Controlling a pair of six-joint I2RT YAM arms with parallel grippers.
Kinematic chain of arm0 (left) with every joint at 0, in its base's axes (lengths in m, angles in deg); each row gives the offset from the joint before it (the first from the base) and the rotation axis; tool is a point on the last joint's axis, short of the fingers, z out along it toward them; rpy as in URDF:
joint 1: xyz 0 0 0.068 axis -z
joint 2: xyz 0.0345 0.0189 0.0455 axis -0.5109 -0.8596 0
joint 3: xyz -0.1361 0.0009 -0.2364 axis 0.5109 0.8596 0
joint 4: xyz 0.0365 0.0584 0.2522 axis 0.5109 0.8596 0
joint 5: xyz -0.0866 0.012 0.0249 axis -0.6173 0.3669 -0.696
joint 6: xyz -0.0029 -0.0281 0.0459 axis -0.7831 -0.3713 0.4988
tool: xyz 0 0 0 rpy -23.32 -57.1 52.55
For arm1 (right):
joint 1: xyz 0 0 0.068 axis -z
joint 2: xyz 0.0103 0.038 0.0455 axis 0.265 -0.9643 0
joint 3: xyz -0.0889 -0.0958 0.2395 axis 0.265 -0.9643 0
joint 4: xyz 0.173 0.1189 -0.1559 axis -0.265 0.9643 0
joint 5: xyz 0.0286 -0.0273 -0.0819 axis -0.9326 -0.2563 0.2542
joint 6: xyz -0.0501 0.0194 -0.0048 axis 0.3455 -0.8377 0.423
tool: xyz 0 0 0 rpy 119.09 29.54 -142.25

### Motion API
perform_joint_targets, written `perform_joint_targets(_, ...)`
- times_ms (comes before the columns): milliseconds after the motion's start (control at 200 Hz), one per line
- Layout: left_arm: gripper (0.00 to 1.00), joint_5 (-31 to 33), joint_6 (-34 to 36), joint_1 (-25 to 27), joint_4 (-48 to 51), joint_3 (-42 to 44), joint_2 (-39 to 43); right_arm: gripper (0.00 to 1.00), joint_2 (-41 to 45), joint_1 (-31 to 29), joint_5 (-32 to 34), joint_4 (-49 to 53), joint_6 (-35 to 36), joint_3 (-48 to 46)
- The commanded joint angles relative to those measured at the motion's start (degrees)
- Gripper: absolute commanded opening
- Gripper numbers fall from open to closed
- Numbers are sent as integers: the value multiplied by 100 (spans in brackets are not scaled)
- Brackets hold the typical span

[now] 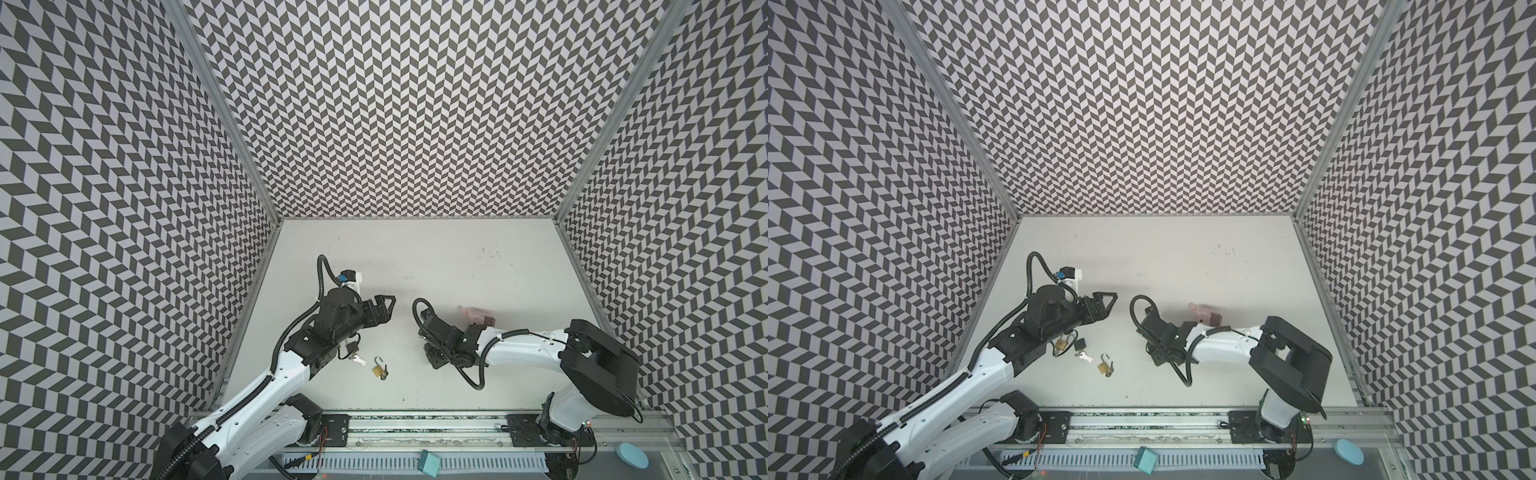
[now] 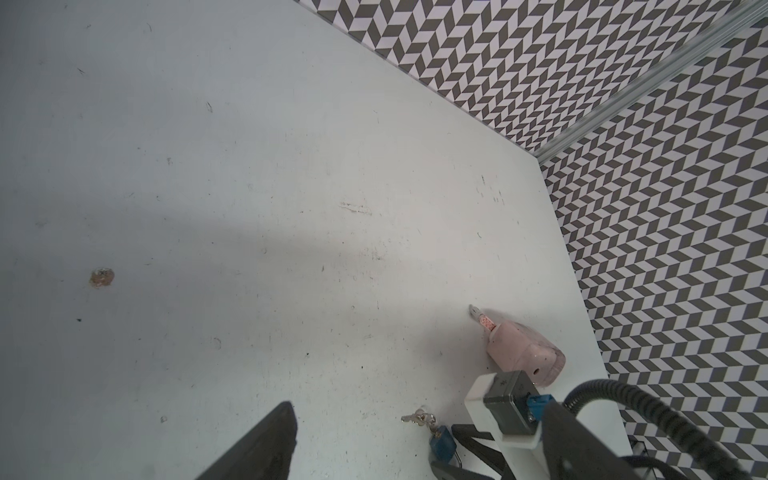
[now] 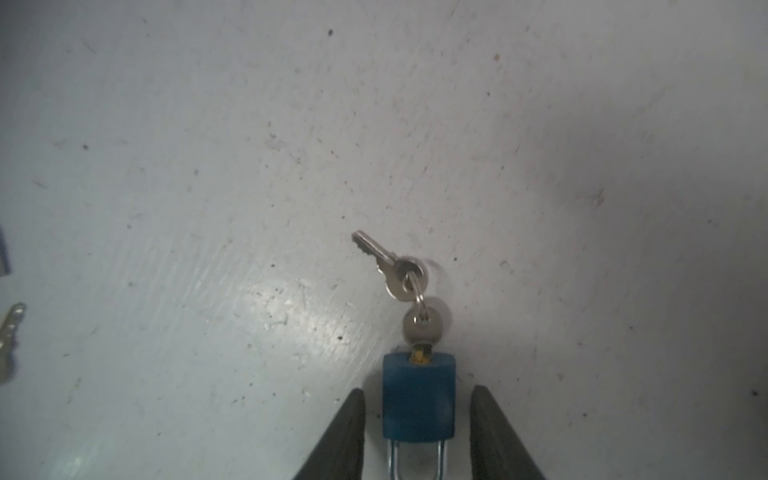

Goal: Lock with the key

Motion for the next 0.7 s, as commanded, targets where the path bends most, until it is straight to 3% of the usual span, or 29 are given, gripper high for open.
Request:
perform_joint_targets(0, 93, 121, -5, 18, -137, 109, 85, 47, 178, 7, -436, -14, -110, -118)
perform_joint_targets(215, 92, 360, 41, 10, 46, 217, 269, 49, 376, -47, -1686, -688, -2, -298)
perform_joint_targets(416, 91, 753, -104, -61, 484, 229, 549, 48, 55, -43, -2331, -1574, -85, -205)
perform_joint_targets(551, 90, 590, -152, -297, 522, 351, 638, 46, -58, 16, -2163, -1972, 131, -76)
perform_joint_targets(696, 88, 133, -56, -422, 353, 363, 516, 43, 989, 190, -1717, -2122, 738, -410)
